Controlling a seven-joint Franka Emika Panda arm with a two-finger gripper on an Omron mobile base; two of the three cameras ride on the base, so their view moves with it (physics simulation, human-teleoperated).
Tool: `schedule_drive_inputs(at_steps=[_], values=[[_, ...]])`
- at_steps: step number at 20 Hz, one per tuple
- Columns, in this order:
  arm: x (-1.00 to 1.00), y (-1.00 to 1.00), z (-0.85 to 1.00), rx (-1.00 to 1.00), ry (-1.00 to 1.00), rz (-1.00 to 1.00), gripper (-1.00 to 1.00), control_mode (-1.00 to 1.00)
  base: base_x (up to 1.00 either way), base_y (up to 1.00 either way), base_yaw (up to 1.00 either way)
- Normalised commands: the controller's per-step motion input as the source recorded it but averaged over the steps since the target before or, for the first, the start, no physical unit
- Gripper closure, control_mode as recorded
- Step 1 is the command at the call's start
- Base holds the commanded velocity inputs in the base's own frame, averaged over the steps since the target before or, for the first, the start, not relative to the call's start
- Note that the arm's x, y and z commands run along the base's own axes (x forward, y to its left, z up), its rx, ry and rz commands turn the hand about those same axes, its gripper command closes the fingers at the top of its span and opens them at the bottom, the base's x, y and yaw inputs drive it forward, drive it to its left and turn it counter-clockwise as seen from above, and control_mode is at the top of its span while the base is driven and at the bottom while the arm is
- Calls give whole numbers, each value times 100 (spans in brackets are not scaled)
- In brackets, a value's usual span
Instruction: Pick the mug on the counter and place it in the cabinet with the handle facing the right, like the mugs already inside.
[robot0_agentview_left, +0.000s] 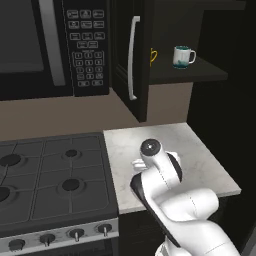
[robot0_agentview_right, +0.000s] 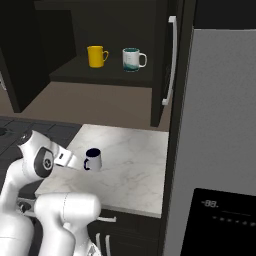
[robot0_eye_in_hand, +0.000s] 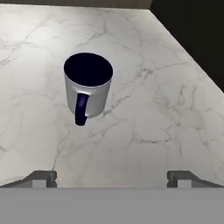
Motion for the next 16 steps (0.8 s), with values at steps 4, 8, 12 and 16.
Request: schedule_drive_inputs(at_steps=[4, 8, 12, 16], values=[[38, 0, -31, 0, 0, -5, -100, -100, 0, 0, 0], [42, 0, -26, 0, 0, -5, -100, -100, 0, 0, 0], [33, -2, -39, 0, 0, -4, -100, -100, 0, 0, 0], [25, -5, -45, 0, 0, -3, -100, -100, 0, 0, 0]])
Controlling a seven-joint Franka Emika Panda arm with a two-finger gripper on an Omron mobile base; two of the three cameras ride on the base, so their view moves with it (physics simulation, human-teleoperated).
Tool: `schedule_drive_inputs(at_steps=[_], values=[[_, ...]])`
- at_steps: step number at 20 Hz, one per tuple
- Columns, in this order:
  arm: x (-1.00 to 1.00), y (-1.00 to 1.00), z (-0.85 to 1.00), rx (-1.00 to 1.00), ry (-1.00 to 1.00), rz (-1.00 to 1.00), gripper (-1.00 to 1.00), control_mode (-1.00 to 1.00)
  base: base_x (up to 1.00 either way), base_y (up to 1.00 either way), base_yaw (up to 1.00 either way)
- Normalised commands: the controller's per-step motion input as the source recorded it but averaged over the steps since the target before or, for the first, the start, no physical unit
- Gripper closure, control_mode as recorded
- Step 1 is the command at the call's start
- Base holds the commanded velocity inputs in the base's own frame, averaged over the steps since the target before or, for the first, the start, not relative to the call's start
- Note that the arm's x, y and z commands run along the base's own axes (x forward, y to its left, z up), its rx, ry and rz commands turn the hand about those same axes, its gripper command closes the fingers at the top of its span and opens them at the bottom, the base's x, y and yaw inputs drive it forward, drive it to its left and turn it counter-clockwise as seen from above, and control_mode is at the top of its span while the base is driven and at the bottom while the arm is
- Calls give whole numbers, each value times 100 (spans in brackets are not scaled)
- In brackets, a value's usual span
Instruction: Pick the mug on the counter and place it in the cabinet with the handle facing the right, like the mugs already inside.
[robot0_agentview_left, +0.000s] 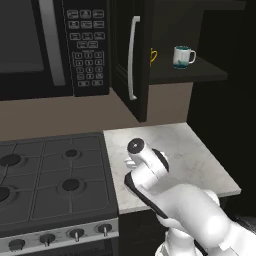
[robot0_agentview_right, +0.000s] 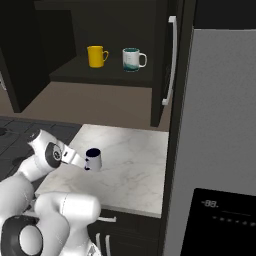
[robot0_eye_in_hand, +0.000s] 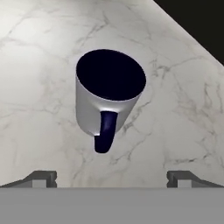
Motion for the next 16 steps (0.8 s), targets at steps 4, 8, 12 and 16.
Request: schedule_drive_inputs(at_steps=[4, 8, 12, 16], values=[[13, -9, -38, 0, 0, -3, -100, -100, 0, 0, 0], [11, -18, -28, 0, 0, -2, -100, -100, 0, 0, 0], [14, -25, -21, 0, 0, -2, -100, -100, 0, 0, 0], [20, -21, -16, 0, 0, -2, -100, -100, 0, 0, 0]])
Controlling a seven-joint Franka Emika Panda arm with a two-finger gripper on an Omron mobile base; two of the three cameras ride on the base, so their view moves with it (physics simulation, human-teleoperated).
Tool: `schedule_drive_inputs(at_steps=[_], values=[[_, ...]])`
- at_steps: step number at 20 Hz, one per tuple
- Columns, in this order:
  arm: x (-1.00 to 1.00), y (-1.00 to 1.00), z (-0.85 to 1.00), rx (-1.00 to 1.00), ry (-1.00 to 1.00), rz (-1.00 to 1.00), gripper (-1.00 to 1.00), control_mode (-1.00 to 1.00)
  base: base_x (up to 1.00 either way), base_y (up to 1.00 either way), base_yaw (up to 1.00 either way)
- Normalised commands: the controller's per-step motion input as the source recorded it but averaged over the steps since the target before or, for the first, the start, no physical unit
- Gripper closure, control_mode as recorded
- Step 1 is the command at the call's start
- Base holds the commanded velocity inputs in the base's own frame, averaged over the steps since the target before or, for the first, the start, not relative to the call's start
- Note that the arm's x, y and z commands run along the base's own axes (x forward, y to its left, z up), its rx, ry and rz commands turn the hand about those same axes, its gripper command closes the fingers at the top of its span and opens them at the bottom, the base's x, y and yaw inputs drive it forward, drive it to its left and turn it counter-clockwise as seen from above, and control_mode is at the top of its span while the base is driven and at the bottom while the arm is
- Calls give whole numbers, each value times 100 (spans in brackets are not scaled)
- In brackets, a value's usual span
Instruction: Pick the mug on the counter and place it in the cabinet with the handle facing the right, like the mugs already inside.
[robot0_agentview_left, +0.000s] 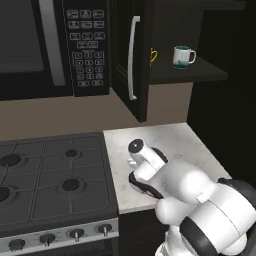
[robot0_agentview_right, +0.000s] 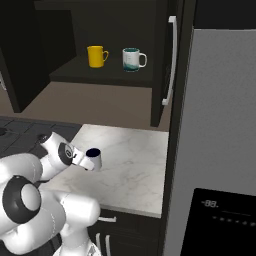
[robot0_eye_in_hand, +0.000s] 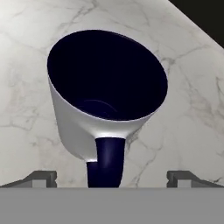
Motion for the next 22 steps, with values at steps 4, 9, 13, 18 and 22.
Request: schedule_drive_inputs(at_steps=[4, 9, 13, 18, 22], values=[[25, -12, -14, 0, 0, -3, -100, -100, 0, 0, 0], [25, -1, -18, 0, 0, -3, -100, -100, 0, 0, 0], [24, 0, -16, 0, 0, -3, -100, -100, 0, 0, 0], [29, 0, -12, 0, 0, -4, 100, -100, 0, 0, 0], [11, 0, -4, 0, 0, -4, 100, -100, 0, 0, 0]])
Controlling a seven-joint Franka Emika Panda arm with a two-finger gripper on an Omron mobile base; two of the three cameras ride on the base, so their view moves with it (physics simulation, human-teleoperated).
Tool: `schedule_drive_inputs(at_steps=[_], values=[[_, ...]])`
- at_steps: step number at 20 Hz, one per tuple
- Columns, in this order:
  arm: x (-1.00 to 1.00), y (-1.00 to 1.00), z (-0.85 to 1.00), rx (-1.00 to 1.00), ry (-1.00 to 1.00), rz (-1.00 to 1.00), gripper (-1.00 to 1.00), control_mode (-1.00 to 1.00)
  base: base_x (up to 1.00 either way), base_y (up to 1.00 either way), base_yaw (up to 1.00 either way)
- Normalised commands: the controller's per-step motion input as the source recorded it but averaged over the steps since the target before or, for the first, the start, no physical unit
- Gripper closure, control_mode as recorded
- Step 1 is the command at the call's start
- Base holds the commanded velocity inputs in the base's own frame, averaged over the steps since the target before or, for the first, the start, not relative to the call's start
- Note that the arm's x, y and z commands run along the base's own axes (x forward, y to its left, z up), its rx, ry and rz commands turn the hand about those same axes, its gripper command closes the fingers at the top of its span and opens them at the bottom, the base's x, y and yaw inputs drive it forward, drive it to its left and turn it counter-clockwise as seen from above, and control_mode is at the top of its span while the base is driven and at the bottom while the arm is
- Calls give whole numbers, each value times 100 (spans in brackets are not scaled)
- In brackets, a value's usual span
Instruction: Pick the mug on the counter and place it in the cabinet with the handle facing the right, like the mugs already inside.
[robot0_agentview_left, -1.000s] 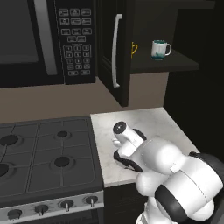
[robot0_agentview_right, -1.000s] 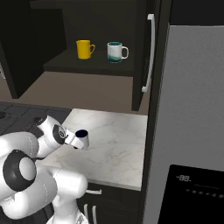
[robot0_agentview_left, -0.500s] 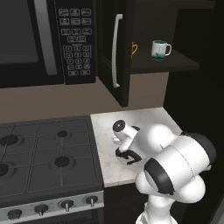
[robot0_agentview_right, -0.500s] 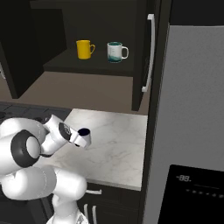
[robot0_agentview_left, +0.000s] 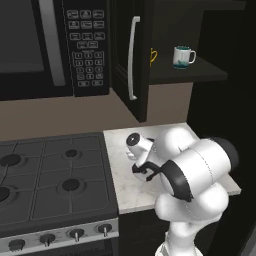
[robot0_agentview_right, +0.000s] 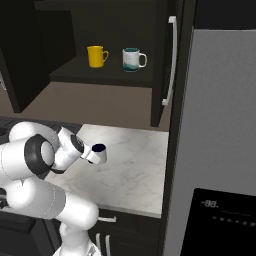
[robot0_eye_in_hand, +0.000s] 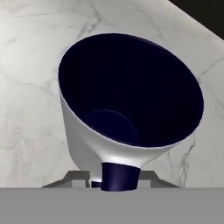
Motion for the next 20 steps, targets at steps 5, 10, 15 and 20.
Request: schedule_drive_inputs(at_steps=[5, 10, 15, 20], values=[[1, 0, 0, 0, -3, -1, 100, -100, 0, 0, 0], [-20, 0, 17, -1, -12, 6, 100, -100, 0, 0, 0], [-45, 1, 44, 0, -17, 17, 100, -100, 0, 0, 0], [-14, 0, 48, 0, -11, 9, 100, -100, 0, 0, 0]])
